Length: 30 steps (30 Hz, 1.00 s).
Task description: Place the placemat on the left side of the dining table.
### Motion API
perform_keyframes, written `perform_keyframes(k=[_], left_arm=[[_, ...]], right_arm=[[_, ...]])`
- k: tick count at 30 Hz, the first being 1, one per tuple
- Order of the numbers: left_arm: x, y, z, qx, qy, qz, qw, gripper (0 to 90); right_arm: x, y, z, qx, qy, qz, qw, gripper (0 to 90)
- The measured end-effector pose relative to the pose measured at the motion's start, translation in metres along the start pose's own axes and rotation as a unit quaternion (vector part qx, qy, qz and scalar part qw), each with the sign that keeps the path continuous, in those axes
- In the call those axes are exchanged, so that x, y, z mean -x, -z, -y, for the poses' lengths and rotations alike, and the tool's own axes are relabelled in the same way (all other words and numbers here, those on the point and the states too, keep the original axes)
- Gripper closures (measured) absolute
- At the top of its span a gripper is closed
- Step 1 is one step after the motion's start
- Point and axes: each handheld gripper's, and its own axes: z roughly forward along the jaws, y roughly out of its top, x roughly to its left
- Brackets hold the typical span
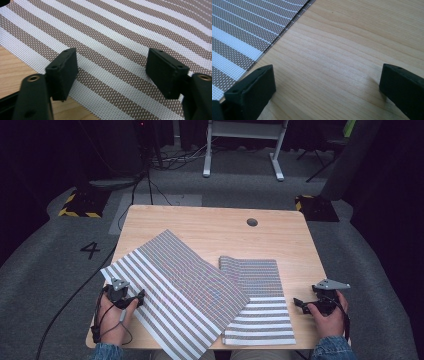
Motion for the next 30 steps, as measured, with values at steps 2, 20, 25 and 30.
perform_keyframes(k=[2,20,25,30], left_arm=[[0.001,-0.001,0.000,0.003,0.004,-0.002,1.0000,24.6],[0.005,-0.007,-0.007,0.018,-0.022,0.022,0.9993,48.4],[0.010,-0.005,-0.011,0.018,-0.042,0.052,0.9976,79.8],[0.009,0.009,-0.013,0.055,-0.045,0.066,0.9953,84.3]], right_arm=[[0.000,0.000,0.000,0.000,0.000,0.000,1.0000,0.5],[0.000,0.000,0.000,0.000,0.000,0.000,1.0000,0.5],[0.000,0.000,0.000,0.000,0.000,0.000,1.0000,0.5],[0.000,-0.001,0.000,0.001,0.000,0.000,1.0000,0.5]])
